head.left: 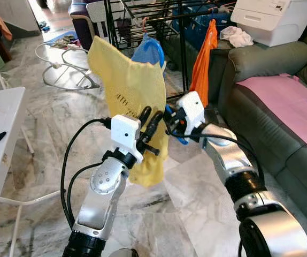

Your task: Hang hanger

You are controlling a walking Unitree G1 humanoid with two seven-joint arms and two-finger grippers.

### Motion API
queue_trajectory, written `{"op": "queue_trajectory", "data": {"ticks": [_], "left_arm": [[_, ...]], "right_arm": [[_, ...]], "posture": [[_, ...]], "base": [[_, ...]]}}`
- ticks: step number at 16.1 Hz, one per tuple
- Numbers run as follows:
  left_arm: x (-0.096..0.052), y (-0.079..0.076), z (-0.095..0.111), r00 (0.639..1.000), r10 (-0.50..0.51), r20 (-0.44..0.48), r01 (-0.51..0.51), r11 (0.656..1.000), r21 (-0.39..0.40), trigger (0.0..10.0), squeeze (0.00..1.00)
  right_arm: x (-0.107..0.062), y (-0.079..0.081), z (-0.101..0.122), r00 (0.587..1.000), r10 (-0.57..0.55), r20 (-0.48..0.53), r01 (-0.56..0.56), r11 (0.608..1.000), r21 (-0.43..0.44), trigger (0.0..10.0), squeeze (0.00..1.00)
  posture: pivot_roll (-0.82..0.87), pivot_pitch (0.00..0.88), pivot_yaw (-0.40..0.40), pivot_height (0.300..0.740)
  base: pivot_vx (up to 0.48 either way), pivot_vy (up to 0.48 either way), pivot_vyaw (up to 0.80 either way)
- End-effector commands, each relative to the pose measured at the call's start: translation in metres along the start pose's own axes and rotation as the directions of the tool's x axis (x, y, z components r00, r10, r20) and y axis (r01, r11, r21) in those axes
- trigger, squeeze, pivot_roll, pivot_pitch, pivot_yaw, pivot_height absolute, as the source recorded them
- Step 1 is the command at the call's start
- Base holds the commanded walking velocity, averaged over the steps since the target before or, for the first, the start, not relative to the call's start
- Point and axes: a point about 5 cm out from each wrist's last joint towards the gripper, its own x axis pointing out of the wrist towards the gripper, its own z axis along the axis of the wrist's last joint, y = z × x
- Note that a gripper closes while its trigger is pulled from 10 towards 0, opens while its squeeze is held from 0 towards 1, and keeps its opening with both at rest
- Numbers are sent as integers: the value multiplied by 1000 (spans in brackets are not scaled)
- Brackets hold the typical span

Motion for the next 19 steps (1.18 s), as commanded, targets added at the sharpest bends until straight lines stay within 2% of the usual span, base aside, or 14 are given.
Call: {"op": "queue_trajectory", "data": {"ticks": [1,3,5,9,11,13,14,15,17,19], "left_arm": [[3,0,11,999,-31,35,30,999,31,10000,1000],[2,8,18,998,-55,43,51,994,97,10000,1000],[-5,28,21,993,-117,4,112,959,261,10000,1000],[-22,53,10,979,-165,-117,199,883,425,10000,1000],[-31,61,4,966,-189,-175,251,844,475,10000,1000],[-42,69,-4,936,-238,-259,344,772,534,10000,1000],[-45,72,-6,925,-249,-286,371,749,548,10000,1000],[-46,75,-7,921,-252,-298,382,741,553,10000,1000],[-54,81,-13,882,-291,-370,461,694,554,10000,1000],[-58,84,-16,859,-315,-405,501,681,534,10000,1000]], "right_arm": [[1,1,17,996,35,83,-31,998,-47,0,0],[-5,2,13,995,71,68,-65,995,-79,0,0],[-23,-5,4,991,131,29,-126,984,-126,0,0],[-54,-15,-3,967,250,-53,-255,946,-200,0,0],[-73,-19,-8,937,327,-124,-347,911,-221,0,0],[-95,-25,-11,888,414,-198,-452,865,-218,0,0],[-102,-27,-11,871,437,-225,-483,847,-222,0,0],[-105,-27,-12,860,451,-238,-501,836,-223,0,0],[-116,-28,-12,822,504,-266,-559,804,-204,0,0],[-120,-30,-13,808,514,-287,-577,790,-208,0,0]], "posture": [[-39,5,32,740],[-39,5,32,740],[-38,11,37,740],[-46,16,41,740],[-47,21,44,740],[-47,21,44,740],[-47,21,44,740],[-51,22,48,740],[-51,21,51,740],[-50,19,54,740]], "base": [[0,0,0],[0,0,0],[0,0,0],[0,0,0],[0,0,0],[0,0,0],[0,0,0],[0,0,0],[0,0,0],[0,0,0]]}}
